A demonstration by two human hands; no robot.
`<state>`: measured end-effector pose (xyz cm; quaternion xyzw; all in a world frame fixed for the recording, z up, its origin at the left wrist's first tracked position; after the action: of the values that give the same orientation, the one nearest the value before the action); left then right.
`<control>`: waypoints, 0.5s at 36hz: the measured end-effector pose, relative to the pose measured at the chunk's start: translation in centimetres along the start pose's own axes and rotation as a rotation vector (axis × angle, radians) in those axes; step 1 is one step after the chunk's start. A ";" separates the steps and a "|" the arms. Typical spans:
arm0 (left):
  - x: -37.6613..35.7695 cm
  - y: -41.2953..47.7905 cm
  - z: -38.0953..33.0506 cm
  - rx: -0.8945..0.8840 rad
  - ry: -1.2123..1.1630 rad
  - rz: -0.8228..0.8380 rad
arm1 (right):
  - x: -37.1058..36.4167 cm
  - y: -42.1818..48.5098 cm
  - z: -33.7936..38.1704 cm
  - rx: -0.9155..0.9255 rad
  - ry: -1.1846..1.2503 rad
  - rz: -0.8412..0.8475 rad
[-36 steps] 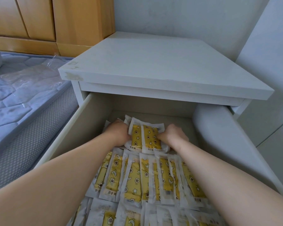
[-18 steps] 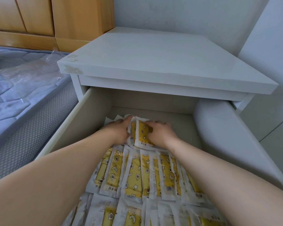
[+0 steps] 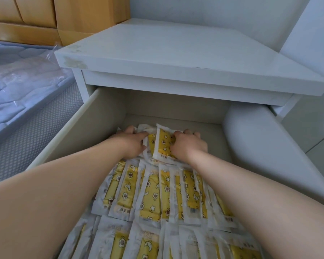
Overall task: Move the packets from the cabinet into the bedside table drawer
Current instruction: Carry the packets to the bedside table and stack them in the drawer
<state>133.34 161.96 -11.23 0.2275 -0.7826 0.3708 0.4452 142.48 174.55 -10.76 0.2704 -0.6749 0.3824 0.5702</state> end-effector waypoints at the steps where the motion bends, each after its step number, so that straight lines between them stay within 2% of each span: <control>1: 0.0 0.0 0.0 -0.001 0.000 -0.007 | 0.0 0.0 -0.1 -0.005 0.005 0.003; 7: 0.7 -1.2 -0.4 -0.006 -0.113 -0.101 | 1.4 -1.5 -0.8 -0.001 0.135 -0.022; 12: 3.3 -5.3 -2.0 0.037 -0.256 -0.196 | 4.1 -4.6 -0.8 0.036 0.221 0.057; 18: 7.7 -11.1 -4.8 0.062 -0.366 -0.102 | 9.2 -10.0 -1.2 -0.026 0.337 0.187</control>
<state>139.68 158.57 1.20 0.3440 -0.8262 0.3243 0.3063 149.31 170.56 0.34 0.1309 -0.5968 0.4649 0.6407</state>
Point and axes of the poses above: each hand's wrist, its own y-axis towards the middle knuckle, its own x-axis out of the back of the hand, z = x × y, the point moved 5 cm from there along y, towards the middle knuckle, and after that the axes turned 14 degrees about -y, right-handed, at the moved point
